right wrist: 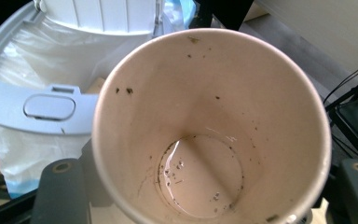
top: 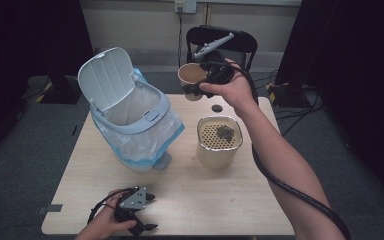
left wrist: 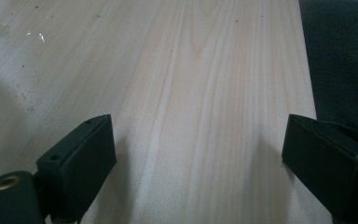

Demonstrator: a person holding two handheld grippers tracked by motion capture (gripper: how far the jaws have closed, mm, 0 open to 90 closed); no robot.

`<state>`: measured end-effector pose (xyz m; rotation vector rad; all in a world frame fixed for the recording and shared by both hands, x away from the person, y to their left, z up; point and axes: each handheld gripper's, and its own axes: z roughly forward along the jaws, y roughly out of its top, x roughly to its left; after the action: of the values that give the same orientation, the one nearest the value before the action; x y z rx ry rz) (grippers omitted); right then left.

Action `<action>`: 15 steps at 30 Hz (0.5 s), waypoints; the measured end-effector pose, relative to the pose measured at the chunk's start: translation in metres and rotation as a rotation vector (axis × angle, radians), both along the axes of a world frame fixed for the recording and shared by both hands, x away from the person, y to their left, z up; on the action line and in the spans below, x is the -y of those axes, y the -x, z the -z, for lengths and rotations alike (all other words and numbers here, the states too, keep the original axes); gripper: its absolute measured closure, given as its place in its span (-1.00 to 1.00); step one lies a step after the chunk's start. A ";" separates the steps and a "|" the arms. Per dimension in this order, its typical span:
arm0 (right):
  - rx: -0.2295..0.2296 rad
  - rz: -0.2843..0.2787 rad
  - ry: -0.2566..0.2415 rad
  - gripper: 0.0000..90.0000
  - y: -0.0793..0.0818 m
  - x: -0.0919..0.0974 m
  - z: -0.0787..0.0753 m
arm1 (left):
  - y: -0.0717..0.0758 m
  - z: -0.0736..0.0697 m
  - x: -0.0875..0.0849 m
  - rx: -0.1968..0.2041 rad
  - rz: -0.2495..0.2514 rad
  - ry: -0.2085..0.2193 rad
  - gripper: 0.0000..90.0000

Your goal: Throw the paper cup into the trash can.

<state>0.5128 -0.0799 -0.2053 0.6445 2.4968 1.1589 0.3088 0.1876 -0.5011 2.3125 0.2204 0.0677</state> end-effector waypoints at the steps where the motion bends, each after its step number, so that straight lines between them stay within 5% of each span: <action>1: 0.000 -0.002 0.002 -0.37 0.000 -0.002 -0.001 | 0.000 0.000 0.000 -0.001 -0.001 0.000 -0.80; 15: -0.001 -0.046 -0.012 -0.37 0.004 -0.032 -0.006 | 0.000 0.000 0.000 0.000 0.000 -0.001 -0.80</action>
<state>0.5087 -0.0479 -0.1991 0.5934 2.5200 1.1916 0.3088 0.1877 -0.5011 2.3130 0.2207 0.0679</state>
